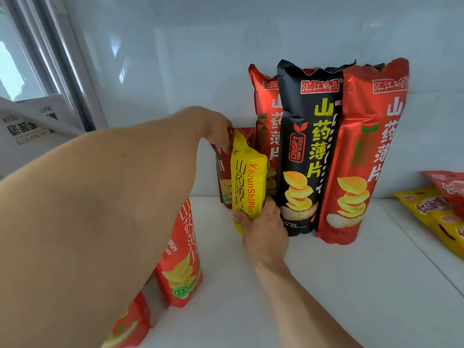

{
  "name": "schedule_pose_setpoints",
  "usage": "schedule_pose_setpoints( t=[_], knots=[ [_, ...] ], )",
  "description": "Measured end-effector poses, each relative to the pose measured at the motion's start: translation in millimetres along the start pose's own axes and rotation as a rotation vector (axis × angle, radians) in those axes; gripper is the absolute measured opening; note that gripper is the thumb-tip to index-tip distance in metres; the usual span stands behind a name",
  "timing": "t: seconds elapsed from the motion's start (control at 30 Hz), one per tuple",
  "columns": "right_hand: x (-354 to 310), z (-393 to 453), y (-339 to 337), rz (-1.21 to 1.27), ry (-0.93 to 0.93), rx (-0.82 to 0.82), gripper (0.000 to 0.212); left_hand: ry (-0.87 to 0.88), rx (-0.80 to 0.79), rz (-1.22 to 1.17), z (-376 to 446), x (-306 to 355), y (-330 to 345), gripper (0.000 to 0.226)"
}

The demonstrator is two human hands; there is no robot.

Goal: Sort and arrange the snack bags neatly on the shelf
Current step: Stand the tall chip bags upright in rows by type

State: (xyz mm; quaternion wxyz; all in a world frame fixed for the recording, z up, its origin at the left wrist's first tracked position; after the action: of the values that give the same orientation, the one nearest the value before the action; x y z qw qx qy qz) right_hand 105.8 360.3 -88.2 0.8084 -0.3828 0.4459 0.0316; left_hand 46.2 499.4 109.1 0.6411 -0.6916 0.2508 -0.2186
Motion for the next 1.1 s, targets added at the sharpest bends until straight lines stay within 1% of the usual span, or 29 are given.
schedule_pose_setpoints(
  t=[0.07,0.17,0.23,0.4,0.53,0.6,0.7,0.8,0.87,0.97,1.03,1.1],
  knots=[
    [5.2,1.0,-5.8,0.021,-0.02,-0.061,0.063,0.0,-0.028,-0.004,0.1,3.2,2.7,0.045],
    [15.2,-0.4,-19.4,0.09,-0.058,-0.149,0.058,-0.001,0.01,0.046,-2.1,9.2,1.6,0.054],
    [22.9,-2.8,-29.5,0.142,-0.1,-0.184,0.056,-0.007,0.011,0.069,-6.1,15.4,-0.3,0.056],
    [41.2,-10.3,-53.5,0.212,-0.166,-0.312,0.061,-0.002,-0.103,0.07,-23.8,34.9,0.6,0.049],
    [55.8,-21.0,-78.8,0.246,-0.187,-0.398,0.059,-0.01,-0.105,0.026,-45.8,49.2,2.1,0.041],
    [63.3,-26.4,-89.9,0.265,-0.205,-0.415,0.061,-0.015,-0.094,-0.014,-57.2,54.9,5.0,0.038],
    [72.1,-34.1,-103.8,0.317,-0.227,-0.443,0.068,-0.031,-0.084,-0.132,-74.9,63.9,11.9,0.041],
    [82.5,-42.4,-115.9,0.403,-0.227,-0.47,0.069,-0.036,-0.062,-0.205,-94.6,76.0,15.1,0.041],
    [81.9,-47.9,-122.0,0.445,-0.222,-0.466,0.071,-0.038,-0.056,-0.219,-106.5,84.9,15.7,0.04],
    [87.2,-51.9,-119.0,0.5,-0.198,-0.446,0.082,-0.04,-0.034,-0.22,-119.9,97.5,17.0,0.035],
    [87.6,-56.1,-123.9,0.492,-0.199,-0.445,0.086,-0.058,-0.016,-0.213,-126.6,100.2,18.7,0.036],
    [92.3,-58.0,-131.4,0.479,-0.201,-0.44,0.086,-0.081,0.003,-0.191,-131.9,96.2,21.3,0.035]
  ],
)
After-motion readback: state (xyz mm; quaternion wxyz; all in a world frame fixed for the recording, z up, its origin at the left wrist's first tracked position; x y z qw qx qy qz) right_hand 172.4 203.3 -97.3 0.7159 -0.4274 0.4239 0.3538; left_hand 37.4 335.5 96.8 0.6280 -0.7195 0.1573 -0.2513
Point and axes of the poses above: each hand's wrist, its own z-axis towards the middle knuckle, its own y-axis out of the palm, x = y × z, the point moved 4 cm from there along z, towards the middle knuckle
